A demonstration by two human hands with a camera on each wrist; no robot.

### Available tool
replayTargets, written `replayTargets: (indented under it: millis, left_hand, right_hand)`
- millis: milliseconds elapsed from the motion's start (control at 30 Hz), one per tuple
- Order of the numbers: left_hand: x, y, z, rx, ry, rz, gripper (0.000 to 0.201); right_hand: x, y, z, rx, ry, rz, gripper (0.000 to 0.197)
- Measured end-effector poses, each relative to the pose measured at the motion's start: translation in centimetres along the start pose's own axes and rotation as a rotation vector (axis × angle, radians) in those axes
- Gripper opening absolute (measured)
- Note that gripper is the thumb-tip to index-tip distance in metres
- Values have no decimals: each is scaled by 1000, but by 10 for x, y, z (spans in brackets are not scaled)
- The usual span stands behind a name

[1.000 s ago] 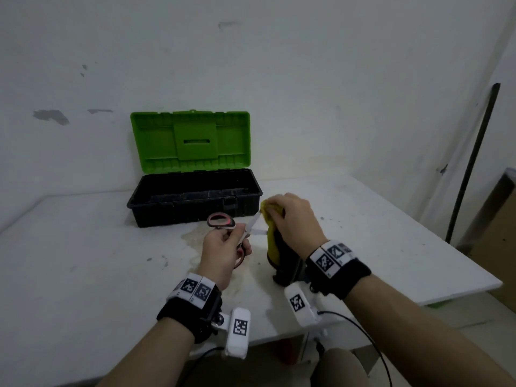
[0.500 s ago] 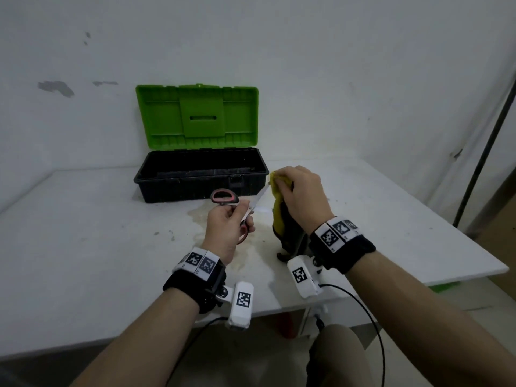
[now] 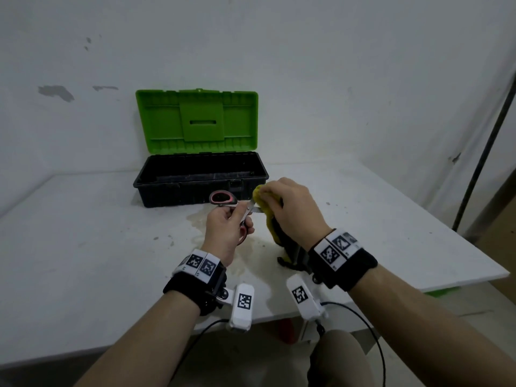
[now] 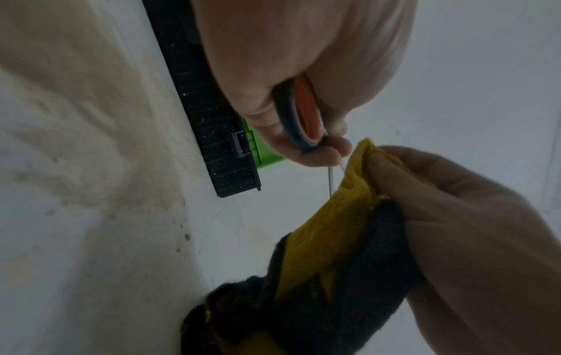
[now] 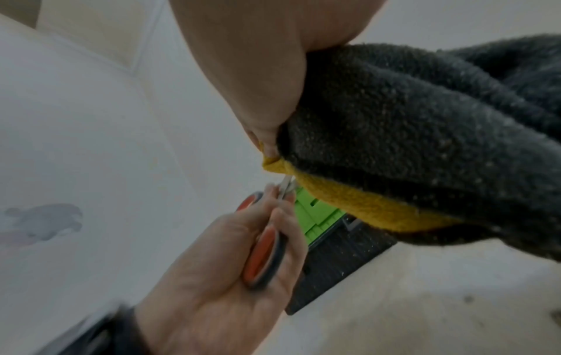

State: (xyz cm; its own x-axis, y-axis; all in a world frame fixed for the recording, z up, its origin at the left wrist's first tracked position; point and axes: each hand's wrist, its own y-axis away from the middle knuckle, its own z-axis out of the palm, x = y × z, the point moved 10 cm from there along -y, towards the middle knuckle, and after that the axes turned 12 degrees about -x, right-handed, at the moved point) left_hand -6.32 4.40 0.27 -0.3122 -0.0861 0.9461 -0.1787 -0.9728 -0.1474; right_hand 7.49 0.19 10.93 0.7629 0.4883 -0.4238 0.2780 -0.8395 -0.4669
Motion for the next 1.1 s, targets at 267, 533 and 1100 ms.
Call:
replayTargets:
  millis: [267,533,1100]
  left_hand:
    - [3,3,5,-36,-46,1,27]
    - [9,4,10,-53,-154,13,28]
    - [-5,9,5,-29,-69,-68,28]
  right_hand:
    - [30,-14,-9,15,70,200,20]
    - [-2,1,18,-153,51,114,18]
    - [39,-8,-10,-68,105,310,20]
